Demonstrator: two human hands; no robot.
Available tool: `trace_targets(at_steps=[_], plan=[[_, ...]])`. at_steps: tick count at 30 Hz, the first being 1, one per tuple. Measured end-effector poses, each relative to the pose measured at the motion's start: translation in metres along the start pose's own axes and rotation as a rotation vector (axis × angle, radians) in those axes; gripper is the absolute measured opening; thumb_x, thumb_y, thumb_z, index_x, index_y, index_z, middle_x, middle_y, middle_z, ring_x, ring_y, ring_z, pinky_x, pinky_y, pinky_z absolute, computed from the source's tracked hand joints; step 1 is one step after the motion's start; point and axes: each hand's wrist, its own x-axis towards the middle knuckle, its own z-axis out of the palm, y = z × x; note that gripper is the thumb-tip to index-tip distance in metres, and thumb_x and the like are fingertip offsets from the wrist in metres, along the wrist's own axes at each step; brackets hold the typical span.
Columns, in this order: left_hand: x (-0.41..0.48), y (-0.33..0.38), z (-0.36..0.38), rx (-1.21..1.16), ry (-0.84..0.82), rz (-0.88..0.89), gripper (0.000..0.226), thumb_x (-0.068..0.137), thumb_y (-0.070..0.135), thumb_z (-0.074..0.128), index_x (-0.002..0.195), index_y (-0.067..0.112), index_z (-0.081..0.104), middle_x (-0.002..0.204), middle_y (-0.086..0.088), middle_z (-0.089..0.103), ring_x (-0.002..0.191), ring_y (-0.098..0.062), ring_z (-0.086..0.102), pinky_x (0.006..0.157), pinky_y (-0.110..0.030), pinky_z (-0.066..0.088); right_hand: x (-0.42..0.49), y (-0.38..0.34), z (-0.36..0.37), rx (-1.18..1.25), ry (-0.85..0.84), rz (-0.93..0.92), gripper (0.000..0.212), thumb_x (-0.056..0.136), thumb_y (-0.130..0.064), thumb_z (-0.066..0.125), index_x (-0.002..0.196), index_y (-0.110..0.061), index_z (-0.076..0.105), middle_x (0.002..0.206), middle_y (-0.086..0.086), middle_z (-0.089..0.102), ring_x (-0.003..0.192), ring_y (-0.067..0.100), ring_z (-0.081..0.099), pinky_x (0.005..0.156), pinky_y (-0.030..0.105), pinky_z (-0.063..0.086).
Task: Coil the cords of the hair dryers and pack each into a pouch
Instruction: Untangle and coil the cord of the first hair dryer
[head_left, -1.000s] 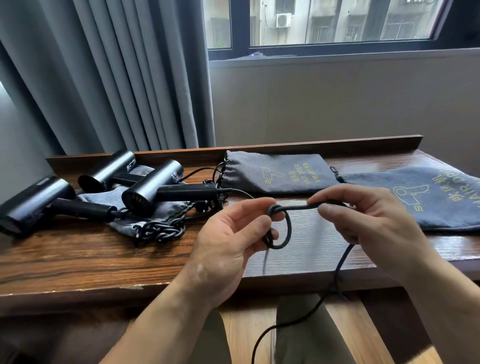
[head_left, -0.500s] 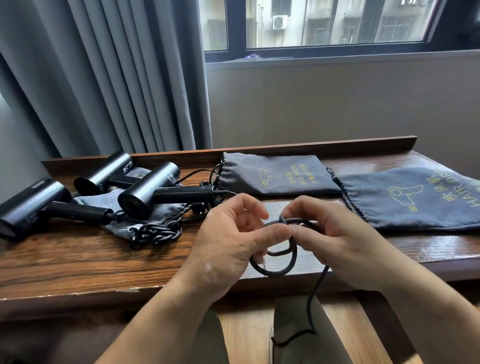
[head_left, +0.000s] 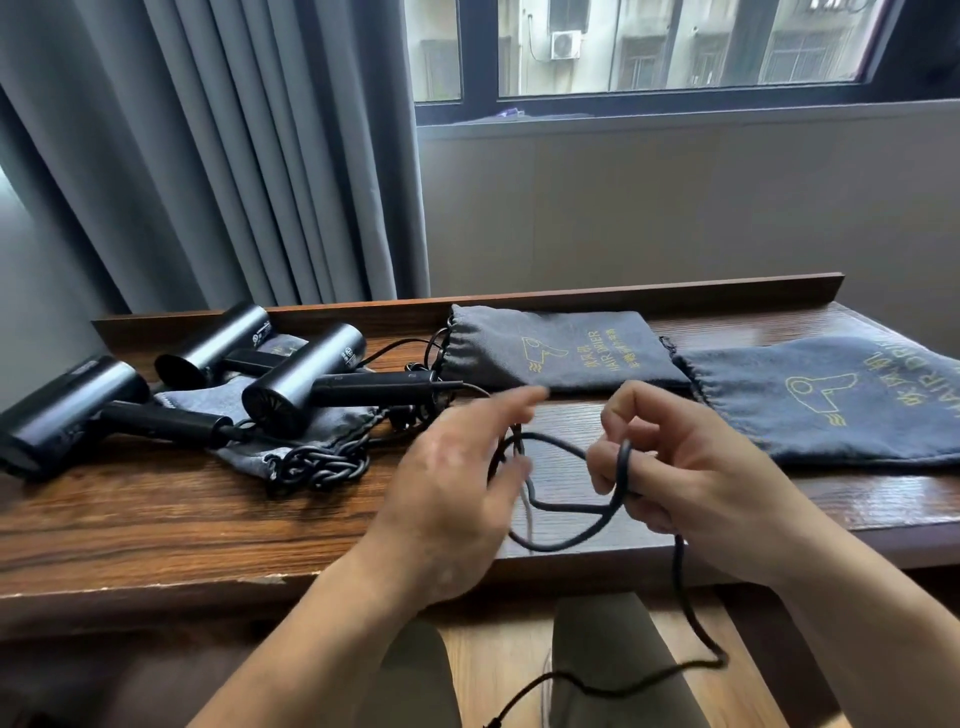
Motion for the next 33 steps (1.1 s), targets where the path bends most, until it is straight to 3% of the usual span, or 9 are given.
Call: trace_targets(at_steps=[5, 12, 15, 18, 21, 24, 26, 28, 33], plan=[[0.01, 0.006, 0.006, 0.026, -0.034, 0.234, 0.018, 0.099, 0.027, 0.058, 0.108, 0.022, 0.073, 0.087, 0.019, 0.063, 0.085, 0.001, 0.059, 0.078, -0.011, 0.043, 0.003, 0.0, 0.004, -0.041, -0.004, 0.013, 0.023, 0.09, -0.023, 0.064, 0.079, -0.014, 0.045, 0.069, 0.009, 0.063, 0.045, 0.02, 0.038, 0.04, 0.024, 0.027], [0.019, -0.011, 0.001, -0.666, 0.336, -0.502, 0.025, 0.107, 0.026, 0.047, 0.091, 0.017, 0.063, 0.051, 0.01, 0.042, 0.048, -0.014, 0.037, 0.053, -0.034, 0.035, 0.001, 0.006, -0.006, 0.086, -0.028, 0.06, 0.024, 0.088, -0.024, 0.061, 0.083, -0.013, 0.04, 0.08, 0.013, 0.066, 0.039, 0.017, 0.037, 0.038, 0.02, 0.03], [0.015, -0.016, -0.001, -0.049, 0.287, -0.295, 0.024, 0.102, 0.021, 0.045, 0.113, 0.028, 0.065, 0.084, 0.011, 0.066, 0.076, -0.012, 0.059, 0.075, -0.034, 0.051, 0.002, 0.007, -0.003, 0.079, -0.04, 0.063, 0.026, 0.086, -0.023, 0.064, 0.082, -0.012, 0.042, 0.076, 0.015, 0.065, 0.043, 0.011, 0.031, 0.038, 0.018, 0.027], [0.006, -0.005, -0.001, 0.318, 0.023, 0.091, 0.053, 0.088, 0.029, 0.052, 0.14, 0.035, 0.052, 0.132, 0.016, 0.059, 0.123, -0.011, 0.053, 0.115, -0.043, 0.033, 0.006, 0.003, 0.004, 0.021, -0.062, 0.059, 0.022, 0.081, -0.025, 0.066, 0.076, -0.018, 0.046, 0.075, 0.014, 0.066, 0.045, 0.008, 0.034, 0.04, 0.017, 0.027], [0.006, 0.007, -0.003, 0.509, -0.218, 0.118, 0.042, 0.095, 0.053, 0.047, 0.137, 0.046, 0.049, 0.128, 0.023, 0.054, 0.123, -0.008, 0.049, 0.12, -0.06, 0.018, 0.007, 0.002, 0.006, 0.021, -0.065, 0.052, 0.023, 0.083, -0.023, 0.066, 0.078, -0.014, 0.046, 0.073, 0.014, 0.066, 0.047, 0.01, 0.037, 0.042, 0.022, 0.022], [0.007, 0.002, -0.004, 0.479, -0.271, 0.177, 0.032, 0.097, 0.055, 0.038, 0.121, 0.042, 0.055, 0.109, 0.02, 0.054, 0.112, -0.005, 0.051, 0.121, -0.057, 0.017, 0.005, 0.003, 0.006, 0.005, -0.103, 0.06, 0.023, 0.087, -0.024, 0.067, 0.078, -0.017, 0.047, 0.073, 0.013, 0.067, 0.052, 0.017, 0.031, 0.043, 0.025, 0.022], [0.008, 0.001, -0.001, 0.301, -0.216, 0.222, 0.02, 0.1, 0.042, 0.045, 0.1, 0.029, 0.06, 0.09, 0.015, 0.057, 0.087, -0.007, 0.054, 0.101, -0.037, 0.044, 0.004, 0.003, 0.006, -0.004, -0.098, 0.074, 0.023, 0.085, -0.026, 0.067, 0.077, -0.018, 0.047, 0.072, 0.01, 0.067, 0.051, 0.016, 0.031, 0.042, 0.022, 0.024], [0.009, -0.001, 0.002, 0.155, -0.12, 0.134, 0.017, 0.102, 0.031, 0.052, 0.088, 0.022, 0.057, 0.075, 0.011, 0.055, 0.071, -0.009, 0.05, 0.07, -0.028, 0.043, 0.004, 0.001, 0.005, -0.008, -0.061, 0.064, 0.025, 0.086, -0.029, 0.069, 0.075, -0.02, 0.048, 0.074, 0.01, 0.067, 0.049, 0.013, 0.032, 0.041, 0.021, 0.027], [0.016, -0.016, -0.001, -0.195, 0.336, -0.355, 0.031, 0.104, 0.037, 0.047, 0.077, 0.025, 0.056, 0.061, 0.007, 0.055, 0.058, -0.01, 0.05, 0.059, -0.028, 0.042, 0.003, 0.002, -0.003, 0.009, -0.018, 0.034, 0.027, 0.091, -0.03, 0.068, 0.077, -0.019, 0.047, 0.077, 0.012, 0.068, 0.053, 0.027, 0.032, 0.045, 0.029, 0.028]])
